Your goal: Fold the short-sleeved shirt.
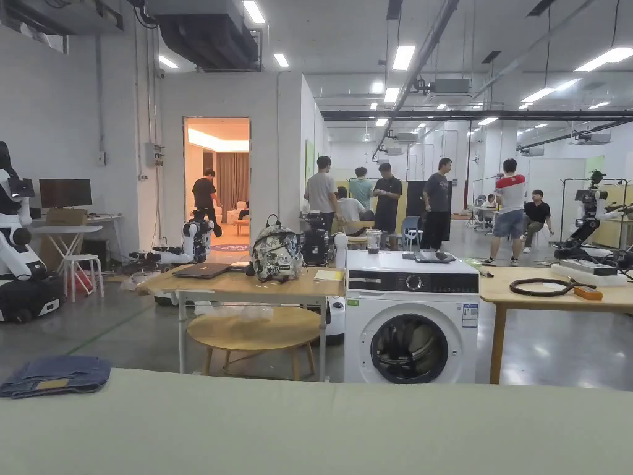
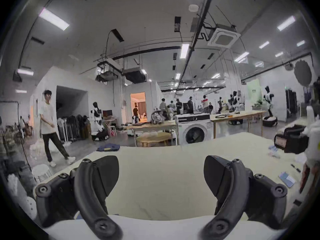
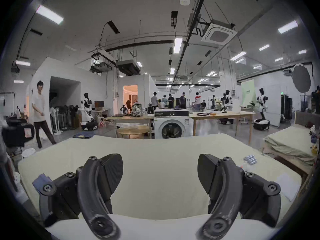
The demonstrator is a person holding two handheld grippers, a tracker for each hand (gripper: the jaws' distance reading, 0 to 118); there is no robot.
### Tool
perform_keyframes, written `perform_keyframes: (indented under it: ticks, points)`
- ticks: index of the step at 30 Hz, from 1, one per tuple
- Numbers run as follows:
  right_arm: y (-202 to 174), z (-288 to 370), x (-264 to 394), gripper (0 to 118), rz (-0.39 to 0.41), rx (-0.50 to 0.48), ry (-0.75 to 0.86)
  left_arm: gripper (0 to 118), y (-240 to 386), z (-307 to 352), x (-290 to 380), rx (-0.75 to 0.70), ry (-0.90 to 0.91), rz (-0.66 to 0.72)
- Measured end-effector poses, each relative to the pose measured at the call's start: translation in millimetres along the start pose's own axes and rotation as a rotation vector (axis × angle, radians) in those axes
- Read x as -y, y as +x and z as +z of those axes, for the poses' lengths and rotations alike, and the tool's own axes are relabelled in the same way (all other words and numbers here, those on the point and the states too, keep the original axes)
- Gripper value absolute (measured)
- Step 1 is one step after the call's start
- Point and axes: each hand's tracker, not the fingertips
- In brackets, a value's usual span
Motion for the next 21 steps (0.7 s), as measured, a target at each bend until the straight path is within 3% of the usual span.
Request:
perform_keyframes:
  ticks: [6,9,15,21]
  points:
    - [8,0,2,91,-0.043,0.017,-0.014,101,-2,1,0,0.052,-0.008,0.030]
    - [7,0,4,93,-0.051,0.098,-0.006,101,-2,0,-1,0.061,-0.011,0.035]
    - [7,0,-1,96,-0.053,0.048,-0.031,101,-2,-2,2,0.069,-0.034,0.051]
    - [2,-2,-13,96,-0.189,0.054,-0.116,101,-1,-3,1,0.087,-0.050,0.060]
